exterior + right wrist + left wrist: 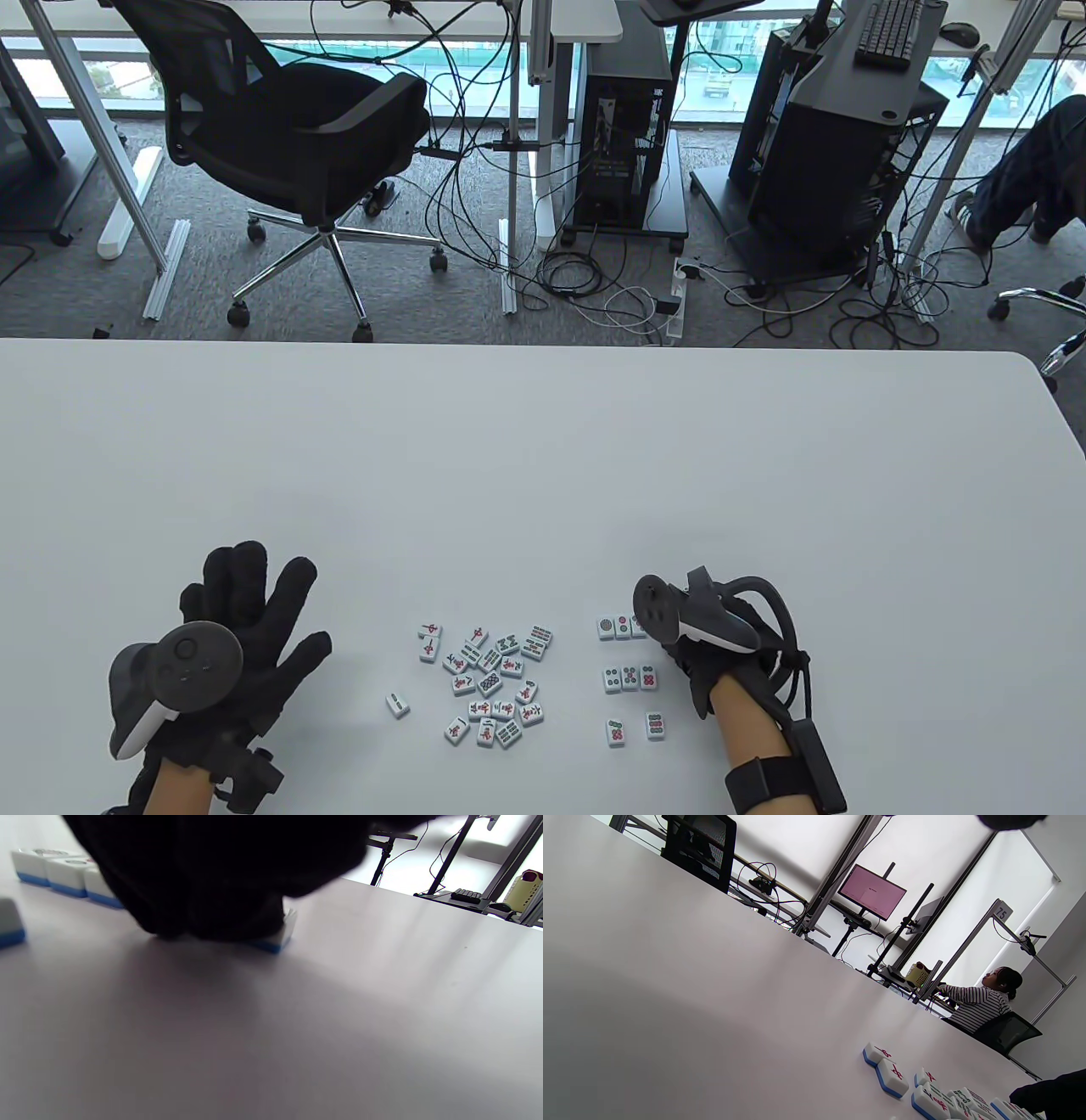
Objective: Mahjong suit sorting
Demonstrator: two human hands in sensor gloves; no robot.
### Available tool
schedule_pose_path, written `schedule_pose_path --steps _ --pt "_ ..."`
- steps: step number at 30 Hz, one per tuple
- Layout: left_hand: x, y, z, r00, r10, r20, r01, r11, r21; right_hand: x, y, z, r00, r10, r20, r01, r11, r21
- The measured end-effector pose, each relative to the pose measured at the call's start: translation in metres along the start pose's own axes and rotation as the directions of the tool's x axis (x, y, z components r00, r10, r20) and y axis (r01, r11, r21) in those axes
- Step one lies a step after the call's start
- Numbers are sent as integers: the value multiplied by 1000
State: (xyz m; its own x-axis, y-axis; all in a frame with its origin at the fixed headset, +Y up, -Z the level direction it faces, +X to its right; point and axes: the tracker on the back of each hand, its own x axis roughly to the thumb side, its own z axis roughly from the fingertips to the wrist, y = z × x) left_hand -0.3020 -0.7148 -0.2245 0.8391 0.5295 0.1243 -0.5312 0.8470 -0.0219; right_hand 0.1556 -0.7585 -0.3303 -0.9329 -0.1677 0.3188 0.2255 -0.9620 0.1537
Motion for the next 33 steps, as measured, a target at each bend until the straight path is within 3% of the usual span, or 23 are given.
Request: schedule_pose_path --steps 4,9,15,21,27,33 --pt "1 0 0 1000 -1 3 1 1000 -1 2 -7 5 1000 25 -13 -25 1000 0" --pt "1 0 0 1000 1 7 -1 1000 -1 26 -29 13 996 -44 77 51 994 -99" --pt "2 -1 -1 1000 -4 13 4 1000 -5 104 -51 15 936 -98 339 152 979 -138" --pt "2 0 0 1000 3 17 -3 1000 3 189 -55 10 840 -47 541 141 981 -134" --pt "1 1 0 1000 13 20 -13 1000 13 248 -47 3 805 -16 593 92 991 -99" --pt "0 3 1 1000 23 20 -23 999 25 271 -42 0 807 52 589 -7 997 -79"
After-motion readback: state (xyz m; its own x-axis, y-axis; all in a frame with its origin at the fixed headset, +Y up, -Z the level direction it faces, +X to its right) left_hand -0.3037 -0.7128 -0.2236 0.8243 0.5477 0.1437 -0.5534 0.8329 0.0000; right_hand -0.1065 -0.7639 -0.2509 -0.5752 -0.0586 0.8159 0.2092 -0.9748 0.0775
